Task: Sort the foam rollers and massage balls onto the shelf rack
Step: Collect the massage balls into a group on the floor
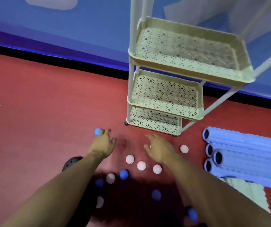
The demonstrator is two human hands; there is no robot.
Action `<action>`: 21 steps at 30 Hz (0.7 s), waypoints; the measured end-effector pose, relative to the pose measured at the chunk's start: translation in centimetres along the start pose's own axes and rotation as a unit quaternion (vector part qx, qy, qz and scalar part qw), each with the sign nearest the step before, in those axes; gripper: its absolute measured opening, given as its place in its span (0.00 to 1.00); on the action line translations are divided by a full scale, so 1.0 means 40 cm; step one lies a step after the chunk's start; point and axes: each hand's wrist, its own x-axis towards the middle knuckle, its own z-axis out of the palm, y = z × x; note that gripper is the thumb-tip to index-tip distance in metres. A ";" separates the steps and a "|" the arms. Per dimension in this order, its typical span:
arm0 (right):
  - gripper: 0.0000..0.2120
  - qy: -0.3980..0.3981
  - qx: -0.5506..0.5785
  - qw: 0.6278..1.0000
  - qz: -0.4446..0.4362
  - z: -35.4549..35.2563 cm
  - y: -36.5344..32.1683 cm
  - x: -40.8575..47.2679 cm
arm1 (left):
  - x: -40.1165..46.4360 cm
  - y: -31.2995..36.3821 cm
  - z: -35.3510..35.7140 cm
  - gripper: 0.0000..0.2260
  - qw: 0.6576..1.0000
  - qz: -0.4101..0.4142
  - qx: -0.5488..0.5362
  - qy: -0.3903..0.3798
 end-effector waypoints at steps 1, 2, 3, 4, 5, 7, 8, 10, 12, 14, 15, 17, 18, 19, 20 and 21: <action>0.27 -0.004 0.012 1.000 0.003 0.028 -0.017 0.039 | 0.028 -0.041 0.007 0.22 1.000 -0.017 -0.005 0.005; 0.27 -0.008 0.023 1.000 0.004 0.059 -0.028 0.078 | 0.052 -0.079 0.013 0.21 0.999 -0.029 -0.011 0.011; 0.27 -0.010 0.035 0.999 0.006 0.090 -0.036 0.112 | 0.074 -0.114 0.021 0.20 0.999 -0.036 -0.014 0.014; 0.26 -0.009 0.045 0.999 0.010 0.123 -0.038 0.141 | 0.097 -0.145 0.030 0.21 0.999 -0.041 -0.012 0.018; 0.26 -0.004 0.054 0.998 0.016 0.157 -0.035 0.164 | 0.117 -0.172 0.038 0.22 0.999 -0.044 -0.005 0.021; 0.26 0.003 0.072 0.997 0.033 0.229 -0.020 0.182 | 0.147 -0.214 0.052 0.25 0.998 -0.057 0.003 0.025; 0.26 0.000 0.078 0.996 0.044 0.264 -0.011 0.182 | 0.163 -0.228 0.058 0.25 0.998 -0.062 0.002 0.027; 0.26 -0.029 0.080 0.995 0.062 0.318 0.009 0.183 | 0.196 -0.243 0.069 0.26 0.998 -0.063 0.001 0.024; 0.27 -0.046 0.086 0.993 0.073 0.343 0.024 0.195 | 0.234 -0.245 0.079 0.28 0.999 -0.052 0.009 0.010; 0.27 -0.033 0.109 0.990 0.080 0.356 0.034 0.220 | 0.281 -0.245 0.090 0.29 0.999 -0.037 0.016 -0.003; 0.27 -0.029 0.114 0.990 0.076 0.364 0.036 0.233 | 0.304 -0.250 0.098 0.30 0.999 -0.032 0.020 -0.012; 0.27 -0.036 0.108 0.992 0.061 0.388 0.036 0.253 | 0.340 -0.268 0.125 0.30 0.999 -0.021 0.035 -0.031; 0.27 -0.040 0.104 0.992 0.054 0.404 0.035 0.260 | 0.352 -0.278 0.140 0.29 0.998 -0.014 0.044 -0.035; 0.28 -0.045 0.104 0.992 0.049 0.419 0.033 0.267 | 0.360 -0.289 0.153 0.26 0.998 -0.007 0.049 -0.029; 0.28 -0.051 0.105 0.992 0.046 0.434 0.031 0.274 | 0.366 -0.300 0.164 0.22 0.999 -0.003 0.046 -0.014; 0.28 -0.055 0.106 0.992 0.043 0.446 0.028 0.278 | 0.368 -0.308 0.171 0.19 0.999 -0.004 0.040 0.005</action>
